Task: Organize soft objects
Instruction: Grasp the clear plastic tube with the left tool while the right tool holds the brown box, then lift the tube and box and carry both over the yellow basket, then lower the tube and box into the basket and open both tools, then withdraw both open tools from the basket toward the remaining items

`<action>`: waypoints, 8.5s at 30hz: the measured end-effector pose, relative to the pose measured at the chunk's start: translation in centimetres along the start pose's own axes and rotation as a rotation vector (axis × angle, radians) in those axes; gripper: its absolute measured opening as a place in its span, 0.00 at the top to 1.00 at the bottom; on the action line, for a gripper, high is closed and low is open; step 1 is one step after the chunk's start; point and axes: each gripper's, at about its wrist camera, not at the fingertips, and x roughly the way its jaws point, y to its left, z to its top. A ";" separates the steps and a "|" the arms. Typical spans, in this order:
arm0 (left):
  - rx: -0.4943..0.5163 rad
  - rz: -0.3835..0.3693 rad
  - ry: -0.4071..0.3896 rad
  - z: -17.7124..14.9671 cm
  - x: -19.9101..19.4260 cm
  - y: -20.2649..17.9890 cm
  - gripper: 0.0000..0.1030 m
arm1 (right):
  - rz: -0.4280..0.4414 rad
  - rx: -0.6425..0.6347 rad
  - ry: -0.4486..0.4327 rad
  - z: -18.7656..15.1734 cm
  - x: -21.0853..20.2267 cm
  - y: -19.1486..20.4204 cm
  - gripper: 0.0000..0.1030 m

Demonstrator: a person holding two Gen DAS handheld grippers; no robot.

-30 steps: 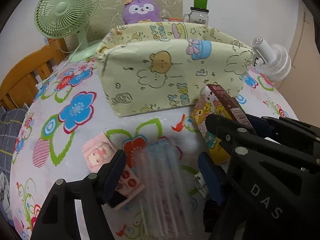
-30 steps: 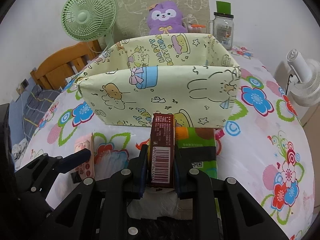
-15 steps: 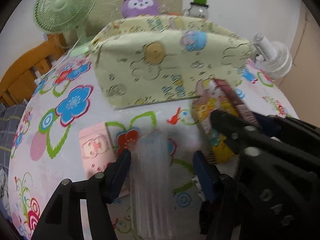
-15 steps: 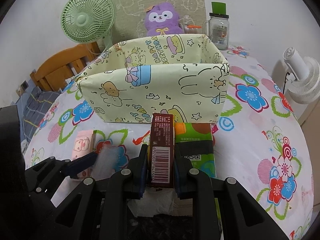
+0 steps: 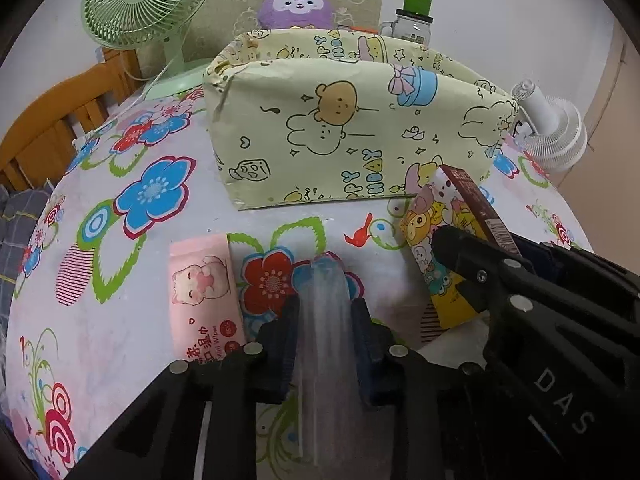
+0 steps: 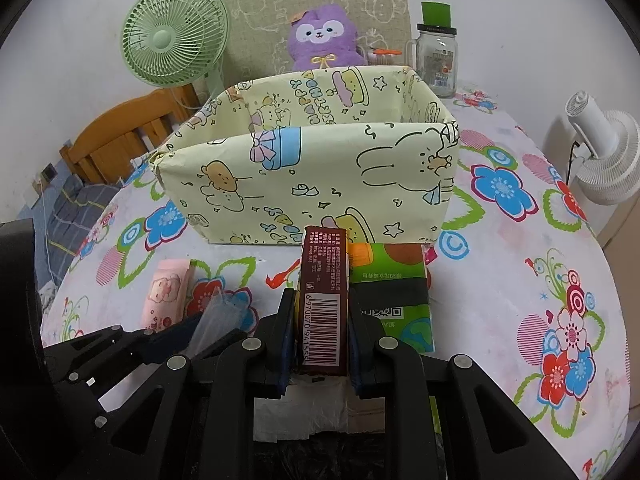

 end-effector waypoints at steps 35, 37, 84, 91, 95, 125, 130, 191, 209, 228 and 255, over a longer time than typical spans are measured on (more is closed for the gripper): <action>0.091 -0.010 -0.154 2.4 -6.1 -2.9 0.76 | -0.035 0.020 -0.145 1.4 -6.4 -0.4 0.76; 0.093 -0.008 -0.161 2.5 -6.4 -3.0 0.76 | -0.040 0.018 -0.155 1.6 -6.8 -0.3 0.75; 0.108 0.022 -0.304 6.8 -9.9 -2.7 0.76 | -0.080 -0.013 -0.298 6.3 -10.3 0.5 0.75; 0.112 0.028 -0.312 7.6 -9.5 -2.7 0.76 | -0.078 -0.006 -0.297 7.1 -9.7 0.4 0.75; 0.107 0.032 -0.308 8.1 -9.2 -2.5 0.76 | -0.080 -0.012 -0.295 7.5 -9.3 0.4 0.75; 0.095 0.053 -0.280 12.2 -5.9 -1.8 0.76 | -0.093 -0.004 -0.279 11.5 -5.6 -0.5 0.75; 0.102 0.069 -0.278 13.0 -5.1 -1.7 0.76 | -0.094 0.003 -0.274 12.1 -4.7 -0.8 0.75; 0.059 0.075 -0.259 10.8 -4.4 -0.6 0.14 | -0.157 -0.029 -0.212 10.7 -3.0 -0.2 0.13; 0.052 0.044 -0.254 7.5 -5.7 -1.8 0.11 | -0.157 -0.032 -0.210 7.4 -5.1 -0.2 0.09; 0.049 0.022 -0.242 4.2 -6.7 -2.5 0.05 | -0.151 -0.053 -0.214 4.3 -6.7 -0.7 0.08; 0.092 -0.005 -0.190 -0.4 -6.4 -4.7 0.01 | -0.125 -0.038 -0.171 -0.9 -7.3 -1.9 0.08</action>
